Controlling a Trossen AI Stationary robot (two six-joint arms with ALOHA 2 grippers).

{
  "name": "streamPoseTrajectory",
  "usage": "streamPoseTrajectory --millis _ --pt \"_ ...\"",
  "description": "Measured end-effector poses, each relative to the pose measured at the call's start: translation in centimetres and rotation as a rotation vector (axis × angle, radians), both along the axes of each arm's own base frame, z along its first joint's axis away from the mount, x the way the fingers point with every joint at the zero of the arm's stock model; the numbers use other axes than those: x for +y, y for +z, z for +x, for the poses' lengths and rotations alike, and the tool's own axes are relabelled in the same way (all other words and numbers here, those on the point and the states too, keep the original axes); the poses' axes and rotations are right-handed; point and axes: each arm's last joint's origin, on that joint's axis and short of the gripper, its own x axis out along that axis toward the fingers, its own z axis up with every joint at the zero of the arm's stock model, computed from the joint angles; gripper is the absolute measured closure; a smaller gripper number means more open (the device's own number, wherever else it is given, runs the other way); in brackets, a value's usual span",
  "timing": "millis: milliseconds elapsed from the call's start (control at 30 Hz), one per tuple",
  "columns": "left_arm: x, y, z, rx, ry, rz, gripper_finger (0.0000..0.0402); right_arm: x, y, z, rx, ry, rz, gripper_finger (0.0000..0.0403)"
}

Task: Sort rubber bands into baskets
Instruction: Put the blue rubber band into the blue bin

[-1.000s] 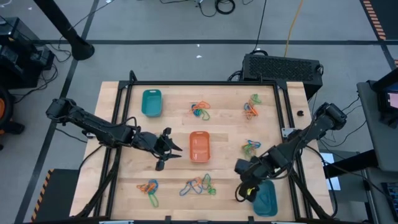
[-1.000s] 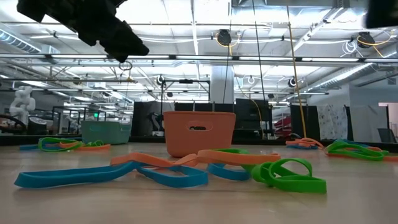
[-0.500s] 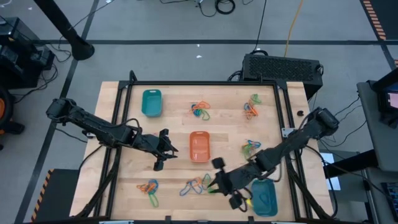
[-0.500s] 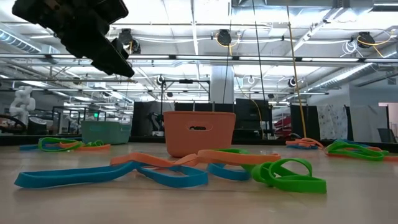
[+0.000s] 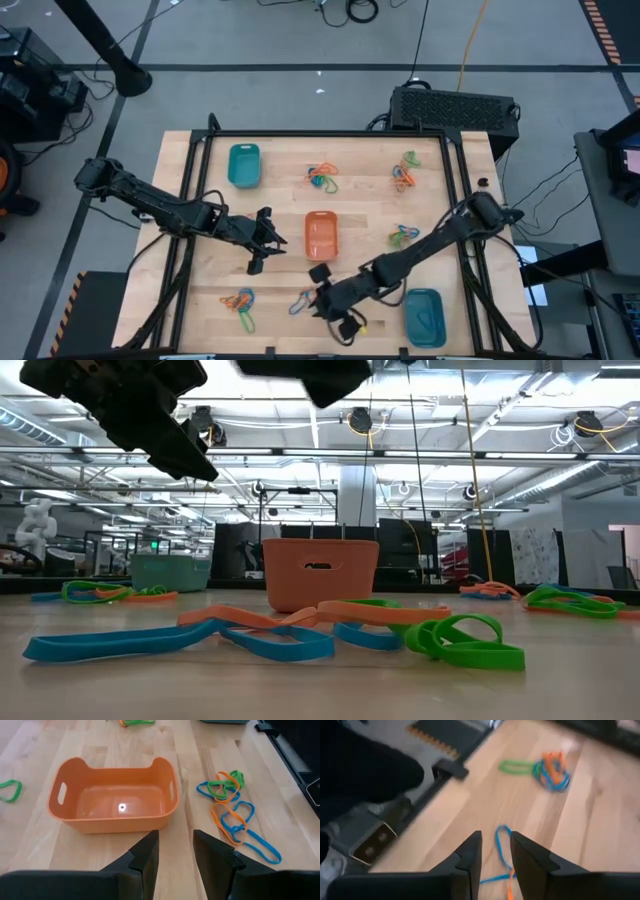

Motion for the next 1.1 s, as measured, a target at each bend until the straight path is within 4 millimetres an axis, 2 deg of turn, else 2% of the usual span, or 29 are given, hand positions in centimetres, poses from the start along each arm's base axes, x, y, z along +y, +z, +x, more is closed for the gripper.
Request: streamPoseTrajectory --millis 167,300,800,967,1100 --pt "0.0 0.0 0.0 -0.002 -0.004 0.006 0.0274 0.5 -1.4 1.5 0.103 0.015 -0.012 0.0271" --pt "0.0 0.1 0.0 -0.011 -0.014 0.018 0.0274 0.8 -2.4 2.0 0.129 0.022 -0.012 0.0261" --pt "-0.1 0.2 0.1 -0.025 -0.016 0.016 0.0274 0.7 -7.0 1.7 0.337 -0.103 -0.021 0.0266" --pt "-0.1 0.2 0.1 -0.025 -0.016 0.015 0.0274 0.5 -7.1 1.4 0.381 -0.136 -0.018 0.0268" --pt "-0.1 0.2 0.1 -0.029 -0.016 0.014 0.0274 0.6 -7.1 1.2 0.407 -0.152 -0.009 0.0291"
